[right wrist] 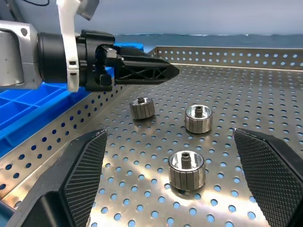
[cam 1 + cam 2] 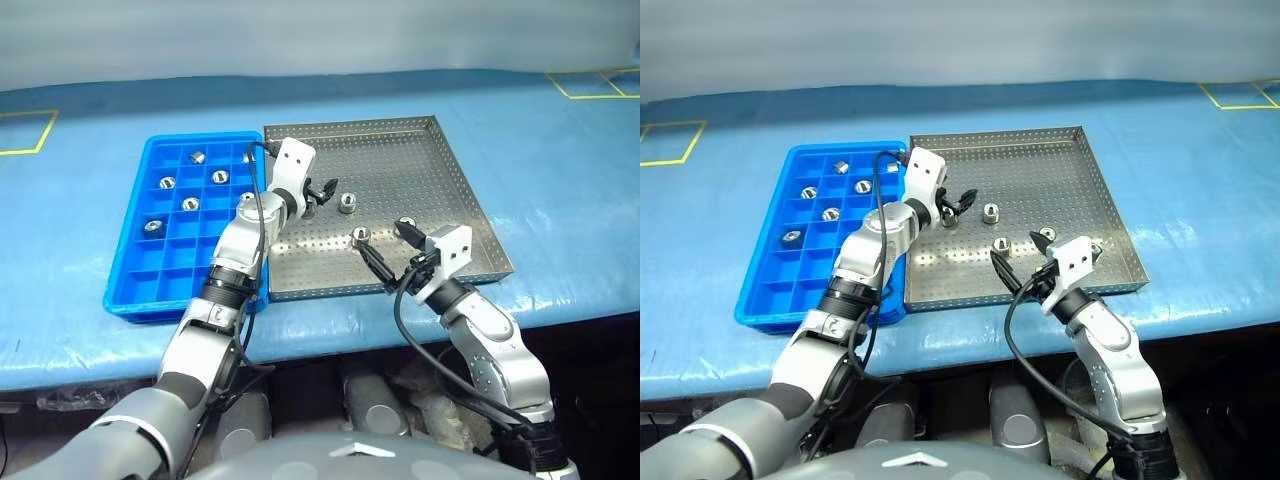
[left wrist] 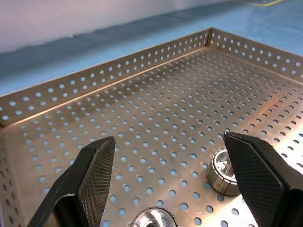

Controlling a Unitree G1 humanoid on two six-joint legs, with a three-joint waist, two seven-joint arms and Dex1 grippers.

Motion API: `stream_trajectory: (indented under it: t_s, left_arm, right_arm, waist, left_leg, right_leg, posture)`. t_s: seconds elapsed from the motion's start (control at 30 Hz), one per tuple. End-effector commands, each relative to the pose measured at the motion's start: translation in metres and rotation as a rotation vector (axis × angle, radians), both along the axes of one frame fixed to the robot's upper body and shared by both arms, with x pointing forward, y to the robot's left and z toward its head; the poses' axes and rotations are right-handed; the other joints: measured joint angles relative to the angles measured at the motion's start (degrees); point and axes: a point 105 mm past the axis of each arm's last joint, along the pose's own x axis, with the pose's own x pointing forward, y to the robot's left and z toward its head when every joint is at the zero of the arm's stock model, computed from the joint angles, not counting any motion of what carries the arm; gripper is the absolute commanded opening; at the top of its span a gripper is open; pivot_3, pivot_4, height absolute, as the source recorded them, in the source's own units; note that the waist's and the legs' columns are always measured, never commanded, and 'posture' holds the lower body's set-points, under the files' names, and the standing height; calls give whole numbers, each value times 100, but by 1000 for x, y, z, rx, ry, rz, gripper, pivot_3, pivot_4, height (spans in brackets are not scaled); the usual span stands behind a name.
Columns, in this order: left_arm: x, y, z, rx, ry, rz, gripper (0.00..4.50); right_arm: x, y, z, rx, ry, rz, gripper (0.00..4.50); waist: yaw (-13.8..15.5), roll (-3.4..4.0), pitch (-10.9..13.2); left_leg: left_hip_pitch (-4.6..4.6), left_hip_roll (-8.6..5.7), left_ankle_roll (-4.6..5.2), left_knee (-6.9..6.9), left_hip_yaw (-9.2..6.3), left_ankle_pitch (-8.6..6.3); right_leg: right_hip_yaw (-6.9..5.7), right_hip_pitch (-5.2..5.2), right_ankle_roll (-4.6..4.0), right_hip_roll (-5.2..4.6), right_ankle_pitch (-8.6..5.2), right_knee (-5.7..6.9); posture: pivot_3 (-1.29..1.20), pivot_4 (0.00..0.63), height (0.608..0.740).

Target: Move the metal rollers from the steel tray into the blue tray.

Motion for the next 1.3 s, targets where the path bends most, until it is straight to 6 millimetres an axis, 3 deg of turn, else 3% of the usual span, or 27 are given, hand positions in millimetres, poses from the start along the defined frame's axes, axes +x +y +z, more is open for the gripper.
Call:
stream_trajectory:
  t_s: [0.03,0.27,0.67,0.73,0.9,0.93,1.1,1.23,1.3]
  left_arm:
    - [6,1,6,40,-12,63,3986]
    - [6,11,-11,122,37,191,3986]
    - [-18,17,-43,3,254,285,3986]
    - [-19,18,-42,2,248,285,3428]
    - [-20,20,-31,-24,199,318,1810]
    - [-19,21,-28,-28,173,331,1702]
    - [-12,39,18,-114,-109,469,1703]
    - [-23,51,65,-220,-338,528,1703]
    - [-28,58,74,-230,-389,576,1703]
  right_arm:
    - [-1,-3,16,4,-69,-15,4500]
    - [-1,-5,15,-1,-69,-21,4500]
    - [0,-4,14,-8,-71,-20,4500]
    - [1,-4,14,-10,-71,-16,4500]
    - [3,-1,14,-14,-70,2,4500]
    - [3,0,14,-14,-70,4,4500]
    - [5,5,13,-14,-64,37,4500]
    - [10,12,11,-19,-58,77,4500]
    - [11,14,11,-19,-56,91,4500]
  waist:
    - [-60,0,0]
    - [-135,0,0]
    - [-211,0,0]
    - [-216,0,0]
    - [-202,0,0]
    - [-197,0,0]
    - [-152,-3,3]
    - [-37,-4,4]
    - [57,-5,4]
  left_leg:
    - [0,0,0,0,0,0]
    - [-1,0,0,-2,-1,0]
    - [2,0,-1,-9,-1,0]
    - [3,0,-1,-9,0,0]
    - [1,0,-1,-9,-1,0]
    - [1,-1,-1,-9,-1,0]
    - [0,-1,-1,-11,0,0]
    - [2,0,-1,-13,1,0]
    - [2,-1,-1,-14,1,0]
  right_leg:
    - [0,0,1,0,1,0]
    - [1,-2,2,0,1,0]
    - [1,-3,2,0,0,0]
    - [2,-2,2,0,0,1]
    - [1,-3,2,-1,0,-1]
    - [1,-3,2,-1,0,-1]
    - [4,-5,2,-1,0,-1]
    - [5,-5,1,-1,0,0]
    - [7,-4,1,-1,1,-1]
  posture:
    - [-258,150,740]
    - [-265,150,740]
    - [-264,150,740]
    - [-264,150,740]
    - [-237,150,740]
    - [-226,150,740]
    - [-184,150,740]
    - [-135,150,740]
    - [-114,150,740]
